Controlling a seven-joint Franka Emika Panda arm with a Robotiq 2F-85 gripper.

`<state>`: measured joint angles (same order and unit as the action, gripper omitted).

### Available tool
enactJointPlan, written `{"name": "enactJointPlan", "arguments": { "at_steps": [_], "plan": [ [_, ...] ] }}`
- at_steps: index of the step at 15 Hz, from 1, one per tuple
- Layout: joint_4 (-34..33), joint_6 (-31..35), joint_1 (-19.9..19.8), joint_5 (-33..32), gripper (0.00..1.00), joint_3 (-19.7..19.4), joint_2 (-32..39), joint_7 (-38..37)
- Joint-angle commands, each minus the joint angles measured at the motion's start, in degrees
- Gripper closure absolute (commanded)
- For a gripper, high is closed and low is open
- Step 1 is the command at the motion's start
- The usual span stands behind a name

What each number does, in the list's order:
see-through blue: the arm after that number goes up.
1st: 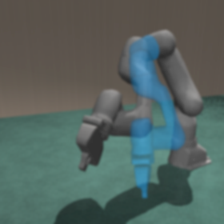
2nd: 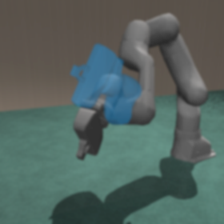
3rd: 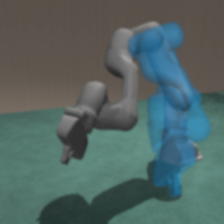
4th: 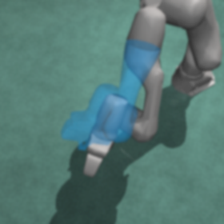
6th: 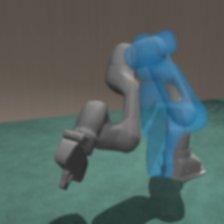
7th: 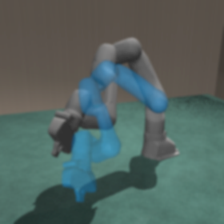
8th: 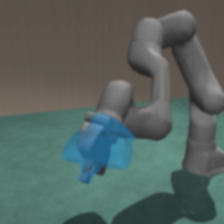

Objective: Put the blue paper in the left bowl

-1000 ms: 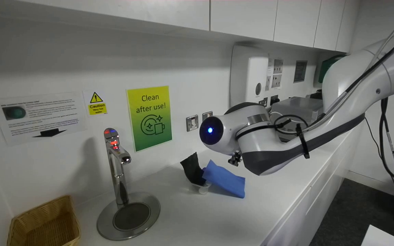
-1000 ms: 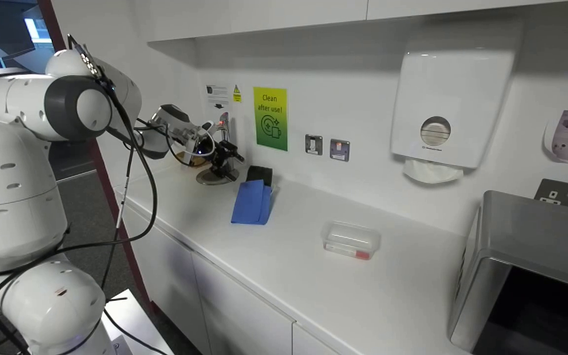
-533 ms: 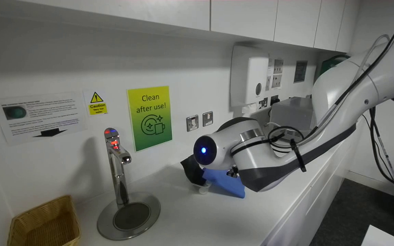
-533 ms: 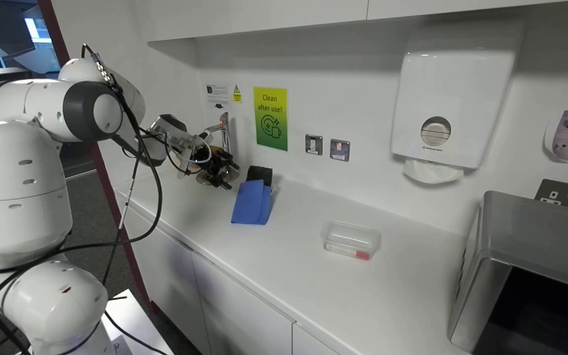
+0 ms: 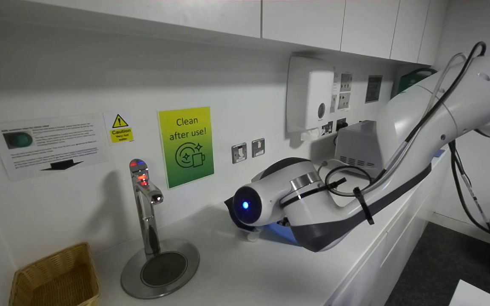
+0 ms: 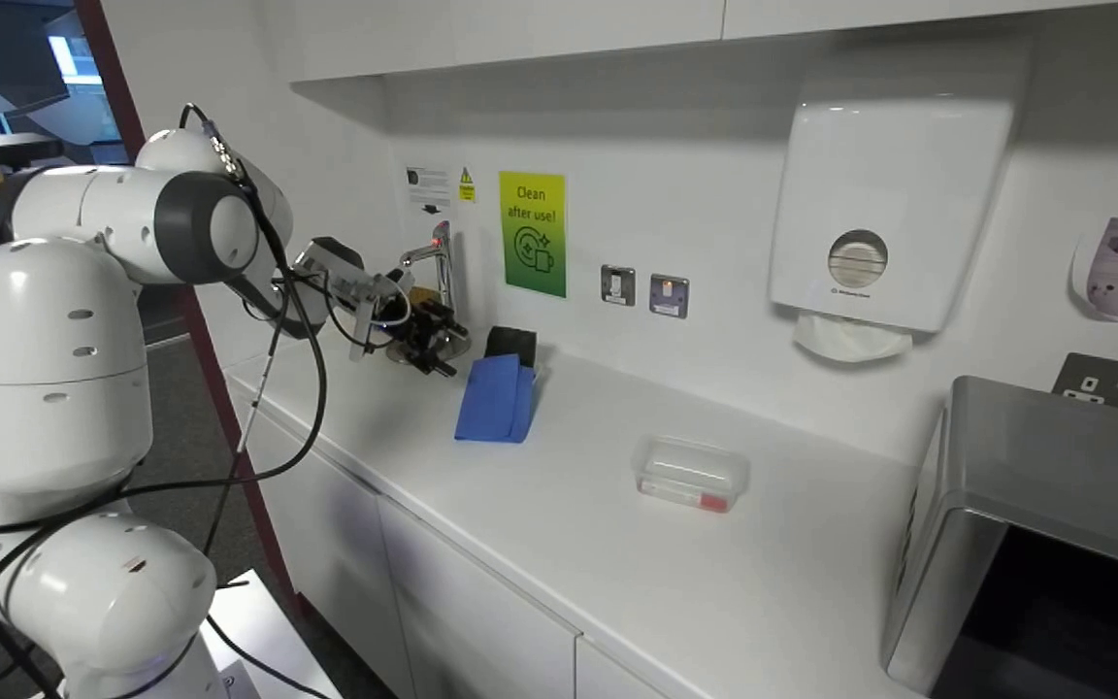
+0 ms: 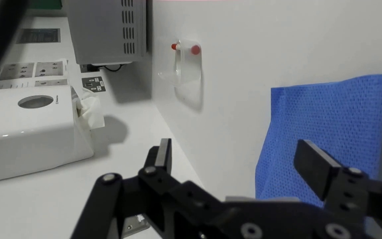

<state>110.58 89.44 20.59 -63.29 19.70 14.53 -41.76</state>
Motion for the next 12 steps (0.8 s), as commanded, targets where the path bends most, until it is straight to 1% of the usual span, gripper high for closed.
{"name": "enactJointPlan", "arguments": {
  "at_steps": [1,6,9,12],
  "plan": [
    [-3.70,-0.80,2.09,-5.19,0.00,-1.36,4.29,-1.83],
    [-7.32,1.78,3.67,-11.92,0.00,-1.44,10.14,-0.92],
    [-8.72,2.23,5.29,-15.44,0.00,-1.19,12.24,-0.45],
    [-9.53,2.56,6.54,-17.43,0.00,-0.97,13.49,-0.62]
  ]
}}
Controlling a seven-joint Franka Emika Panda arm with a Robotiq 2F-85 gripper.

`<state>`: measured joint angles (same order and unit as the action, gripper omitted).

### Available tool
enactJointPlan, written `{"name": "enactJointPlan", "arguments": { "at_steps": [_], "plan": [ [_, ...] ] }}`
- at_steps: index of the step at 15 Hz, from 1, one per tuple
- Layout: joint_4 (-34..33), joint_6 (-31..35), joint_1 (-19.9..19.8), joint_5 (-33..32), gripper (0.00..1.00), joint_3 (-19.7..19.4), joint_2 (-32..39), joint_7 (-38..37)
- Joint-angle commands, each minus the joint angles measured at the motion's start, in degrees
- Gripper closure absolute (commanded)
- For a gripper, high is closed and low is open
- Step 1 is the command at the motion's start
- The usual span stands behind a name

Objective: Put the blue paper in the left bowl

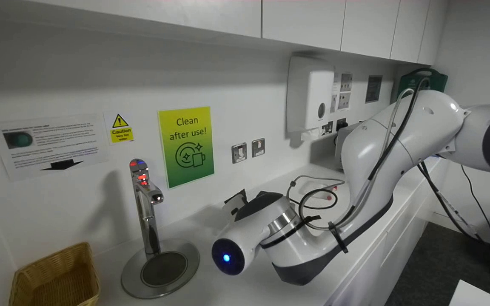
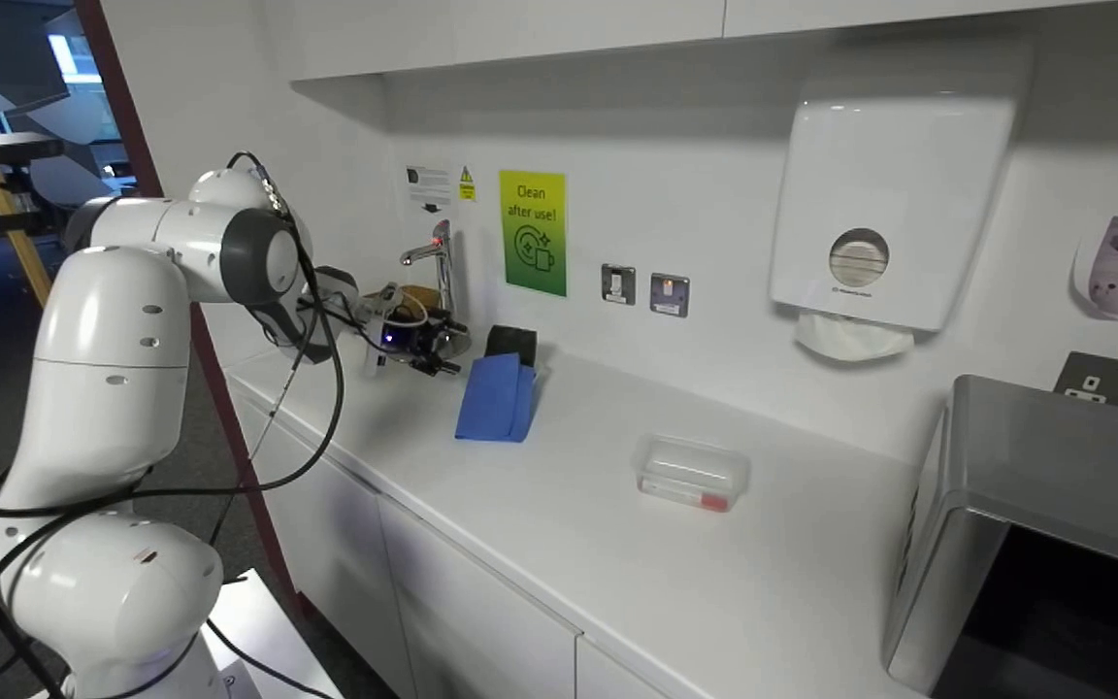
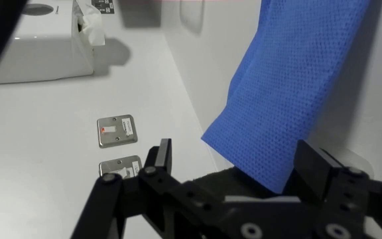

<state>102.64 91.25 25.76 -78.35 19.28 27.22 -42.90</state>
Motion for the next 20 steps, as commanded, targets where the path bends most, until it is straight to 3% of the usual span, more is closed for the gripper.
{"name": "enactJointPlan", "arguments": {
  "at_steps": [1,6,13,20],
  "plan": [
    [-1.84,0.87,1.72,-2.52,0.00,-0.42,1.09,0.52],
    [-0.83,2.89,2.77,-3.12,0.00,-0.14,1.00,-0.82],
    [0.34,-0.61,6.14,-5.48,0.00,0.22,0.32,-3.50],
    [4.51,-1.18,7.82,-3.22,0.00,1.04,0.12,-10.18]
  ]
}}
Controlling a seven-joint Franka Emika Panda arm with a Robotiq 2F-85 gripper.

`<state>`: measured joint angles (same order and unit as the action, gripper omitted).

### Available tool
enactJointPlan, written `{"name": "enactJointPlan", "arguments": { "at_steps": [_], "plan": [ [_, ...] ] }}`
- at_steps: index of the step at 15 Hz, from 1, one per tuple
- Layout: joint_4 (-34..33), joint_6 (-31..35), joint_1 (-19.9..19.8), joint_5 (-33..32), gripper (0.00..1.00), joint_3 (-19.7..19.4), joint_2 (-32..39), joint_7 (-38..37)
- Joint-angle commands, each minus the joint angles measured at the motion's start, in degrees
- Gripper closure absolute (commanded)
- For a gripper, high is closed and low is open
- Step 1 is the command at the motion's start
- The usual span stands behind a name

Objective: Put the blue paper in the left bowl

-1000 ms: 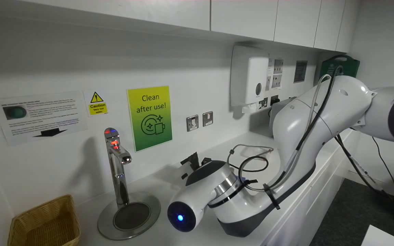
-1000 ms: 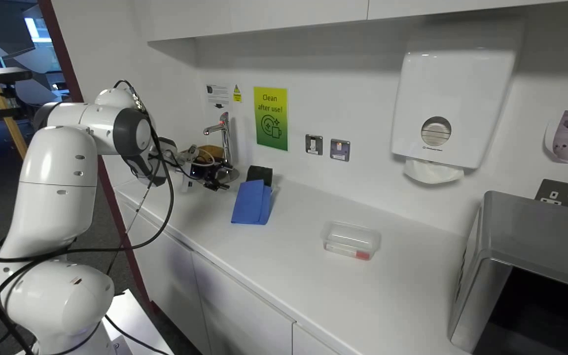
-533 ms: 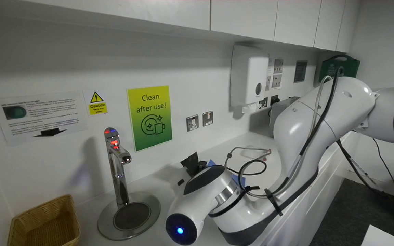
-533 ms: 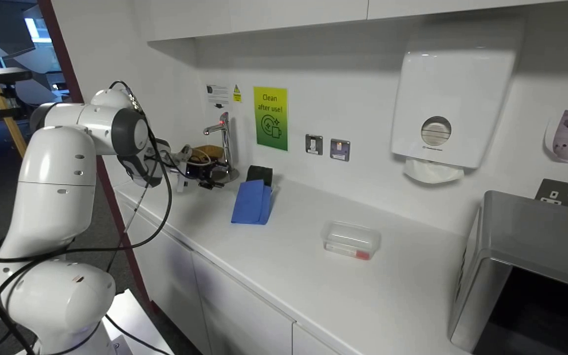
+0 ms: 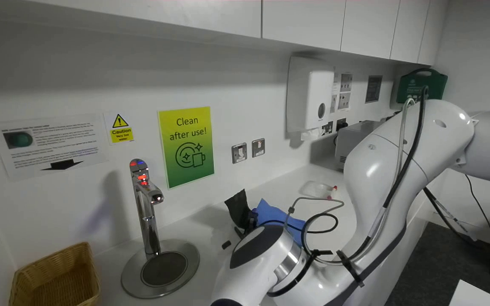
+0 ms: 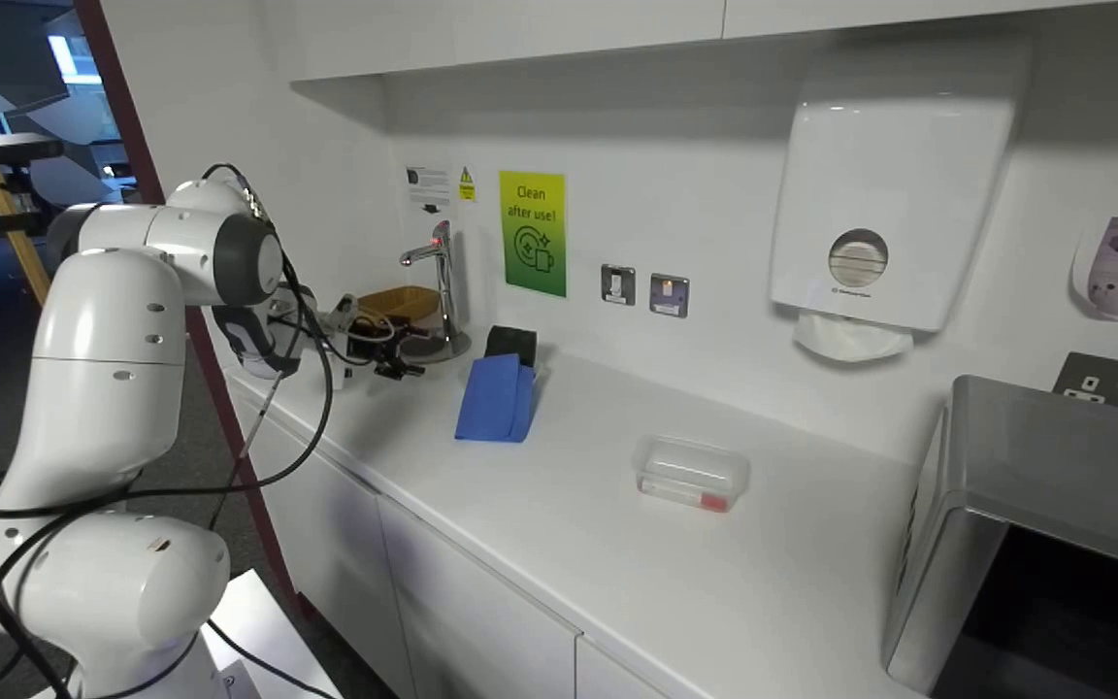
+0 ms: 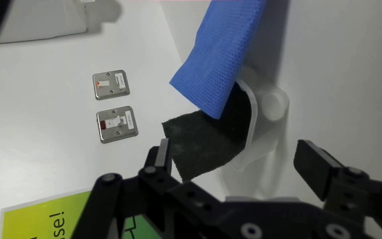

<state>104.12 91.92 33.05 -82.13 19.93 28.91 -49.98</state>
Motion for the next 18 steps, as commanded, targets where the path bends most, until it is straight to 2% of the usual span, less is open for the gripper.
{"name": "enactJointPlan", "arguments": {
  "at_steps": [1,6,10,18],
  "plan": [
    [3.84,-2.05,0.64,0.87,0.00,0.53,-1.75,-4.13],
    [10.82,-6.63,0.65,4.52,0.00,2.13,-7.07,-7.03],
    [14.48,-9.53,0.02,8.74,0.00,3.94,-11.04,-6.43],
    [24.59,5.02,-7.19,12.88,0.00,3.45,-18.67,-2.30]
  ]
}}
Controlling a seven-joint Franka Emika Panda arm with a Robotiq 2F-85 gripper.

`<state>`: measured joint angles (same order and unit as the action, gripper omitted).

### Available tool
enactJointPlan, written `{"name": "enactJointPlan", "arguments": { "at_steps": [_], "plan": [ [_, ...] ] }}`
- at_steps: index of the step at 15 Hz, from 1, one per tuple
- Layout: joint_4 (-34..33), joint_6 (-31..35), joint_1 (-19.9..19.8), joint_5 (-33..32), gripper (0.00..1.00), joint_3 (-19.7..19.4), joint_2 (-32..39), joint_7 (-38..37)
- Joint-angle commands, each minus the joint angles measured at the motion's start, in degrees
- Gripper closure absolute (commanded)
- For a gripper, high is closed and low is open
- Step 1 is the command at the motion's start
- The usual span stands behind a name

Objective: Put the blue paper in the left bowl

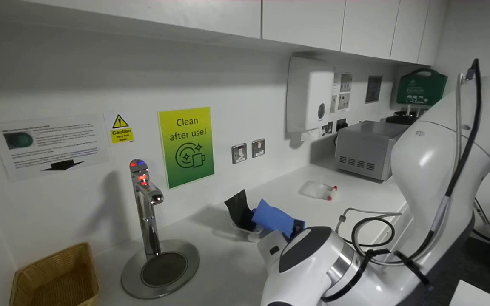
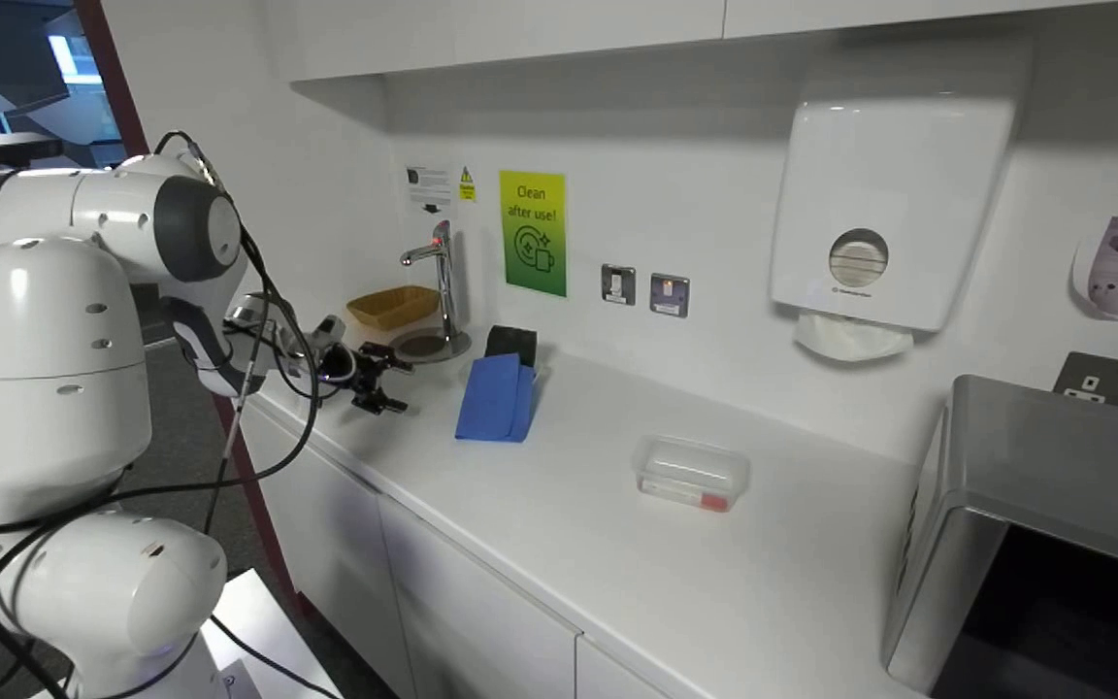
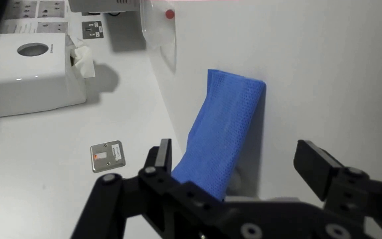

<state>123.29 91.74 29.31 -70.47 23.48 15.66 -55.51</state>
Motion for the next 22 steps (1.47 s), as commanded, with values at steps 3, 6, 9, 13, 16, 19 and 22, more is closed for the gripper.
{"name": "enactJointPlan", "arguments": {
  "at_steps": [3,6,9,13,16,19,22],
  "plan": [
    [5.91,2.70,-4.84,1.74,0.00,-0.72,-5.94,6.28],
    [5.23,-0.18,-5.31,0.98,0.00,-1.41,-6.24,8.80],
    [4.32,-1.60,-5.50,-0.33,0.00,-1.89,-5.90,9.89],
    [2.74,-1.45,-6.00,-3.20,0.00,-2.63,-4.58,8.53],
    [1.57,-1.46,-6.09,-5.35,0.00,-3.23,-3.87,8.11],
    [-0.03,-2.23,-5.70,-7.35,0.00,-3.41,-2.87,7.01],
    [-1.35,-2.35,-5.41,-9.01,0.00,-3.35,-1.86,4.52]
  ]
}}
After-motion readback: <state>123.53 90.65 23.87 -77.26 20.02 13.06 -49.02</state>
